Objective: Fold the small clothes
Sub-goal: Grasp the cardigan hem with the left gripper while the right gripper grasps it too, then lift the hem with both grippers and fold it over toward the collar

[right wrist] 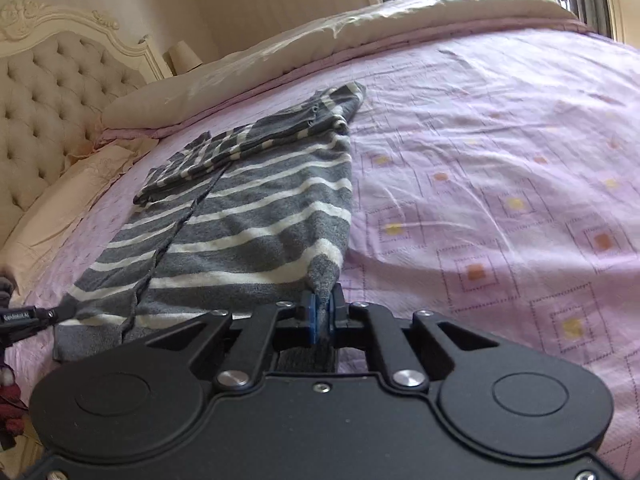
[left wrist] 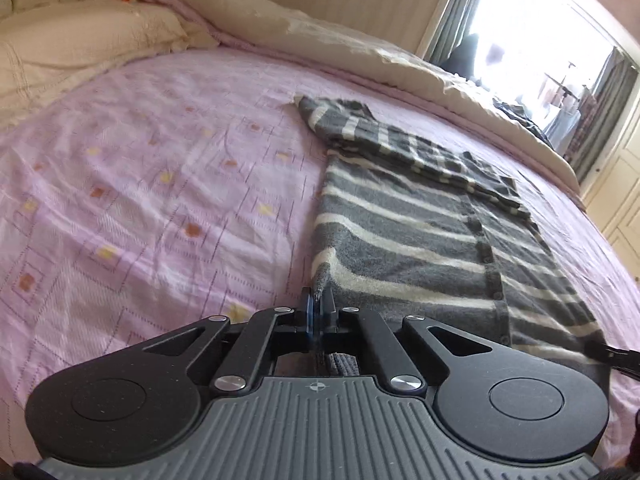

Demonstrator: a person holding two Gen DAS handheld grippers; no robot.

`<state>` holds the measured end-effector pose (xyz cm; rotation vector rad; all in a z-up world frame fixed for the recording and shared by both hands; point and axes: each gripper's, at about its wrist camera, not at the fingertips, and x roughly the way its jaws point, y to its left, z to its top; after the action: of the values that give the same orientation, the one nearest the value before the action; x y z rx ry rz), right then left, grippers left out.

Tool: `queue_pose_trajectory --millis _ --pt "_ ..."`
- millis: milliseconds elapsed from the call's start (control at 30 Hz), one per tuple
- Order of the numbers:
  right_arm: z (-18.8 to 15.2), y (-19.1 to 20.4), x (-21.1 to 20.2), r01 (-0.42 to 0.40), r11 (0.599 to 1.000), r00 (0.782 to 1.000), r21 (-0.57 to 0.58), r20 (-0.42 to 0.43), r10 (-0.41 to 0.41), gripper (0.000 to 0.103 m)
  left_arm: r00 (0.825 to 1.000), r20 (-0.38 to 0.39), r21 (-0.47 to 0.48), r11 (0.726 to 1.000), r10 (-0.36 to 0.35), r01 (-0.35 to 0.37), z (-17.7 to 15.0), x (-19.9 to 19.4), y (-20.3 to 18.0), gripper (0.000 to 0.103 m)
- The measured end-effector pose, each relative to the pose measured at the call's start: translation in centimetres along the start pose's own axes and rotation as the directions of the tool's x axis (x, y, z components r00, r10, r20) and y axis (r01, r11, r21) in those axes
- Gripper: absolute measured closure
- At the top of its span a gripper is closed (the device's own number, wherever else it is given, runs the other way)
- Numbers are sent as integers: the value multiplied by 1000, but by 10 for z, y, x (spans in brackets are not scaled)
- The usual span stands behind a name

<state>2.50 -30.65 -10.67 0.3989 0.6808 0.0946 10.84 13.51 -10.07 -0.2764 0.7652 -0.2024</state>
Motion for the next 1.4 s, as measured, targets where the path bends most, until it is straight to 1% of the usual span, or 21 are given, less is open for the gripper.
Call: queue_pose_trajectory --millis 33,100,167,200,233,267,300,400,500,700,733,767,800,833,867,933,1067,1133,1233,1333,1400 --pt "-2 -3 3 -9 1000 1000 9 -10 9 91 1000 -10 -28 1000 -13 13 -2 2 5 100" --pt "-2 -1 3 -21 1000 1000 1 0 21 89 1000 -3 -11 1000 -22 22 -3 1 4 99" --pt "-2 1 2 -44 999 999 14 3 44 74 999 -2 7 999 -39 39 -4 -2 -1 96" --pt "-3 1 1 -47 999 999 22 7 47 69 998 -10 15 998 -55 55 -5 -2 -4 83" --pt "-5 1 -1 -55 998 998 23 6 54 61 997 -21 28 997 -77 78 -6 -3 -5 75" --pt "-7 1 -4 -61 998 998 21 5 61 60 994 -23 45 993 -105 106 -9 -6 -7 63" --pt "-9 1 -7 -66 998 998 21 3 66 60 993 -30 53 992 -115 116 -12 -8 -8 55" --pt "-19 -2 -18 -93 995 996 36 -8 93 59 992 -35 68 990 -121 123 -21 -14 -12 48" --pt "-28 -4 -26 -110 993 994 45 -5 110 59 991 -22 47 990 -130 130 -23 -14 -10 48" --pt "-32 -5 -26 -138 987 990 82 16 137 57 989 -14 -8 989 -145 144 -20 -11 -7 51" --pt "-31 -5 -24 -142 986 990 85 17 141 57 989 -14 -13 989 -145 144 -19 -11 -6 57" --pt "-30 -4 -23 -142 986 990 83 16 141 61 989 -24 -25 989 -148 147 -19 -9 -5 74" --pt "-30 -2 -22 -138 987 990 76 12 138 65 988 -33 -46 988 -149 148 -19 -6 -3 86" --pt "-29 -1 -19 -133 988 991 72 1 134 85 988 -33 -73 986 -152 149 -19 -5 0 92" --pt "-29 0 -16 -132 988 991 75 -15 133 90 985 -40 -101 981 -169 164 -19 -4 4 98" --pt "-28 -2 -16 -166 980 986 109 -11 168 91 981 -32 -165 969 -191 184 -19 -4 11 98" --pt "-8 -4 -32 -247 958 969 145 69 239 91 969 25 -250 937 -245 244 -5 -16 18 98" --pt "10 -4 -37 -275 951 959 144 114 260 92 965 61 -245 933 -257 264 10 -21 16 99" --pt "44 -3 -36 -317 938 940 140 180 291 92 950 128 -228 923 -286 308 43 -24 7 99" --pt "81 -2 -23 -354 925 920 140 231 317 92 934 184 -208 916 -307 342 83 -16 -2 99" --pt "106 1 -10 -343 932 918 114 251 307 92 924 218 -182 918 -313 353 110 -5 -9 99"
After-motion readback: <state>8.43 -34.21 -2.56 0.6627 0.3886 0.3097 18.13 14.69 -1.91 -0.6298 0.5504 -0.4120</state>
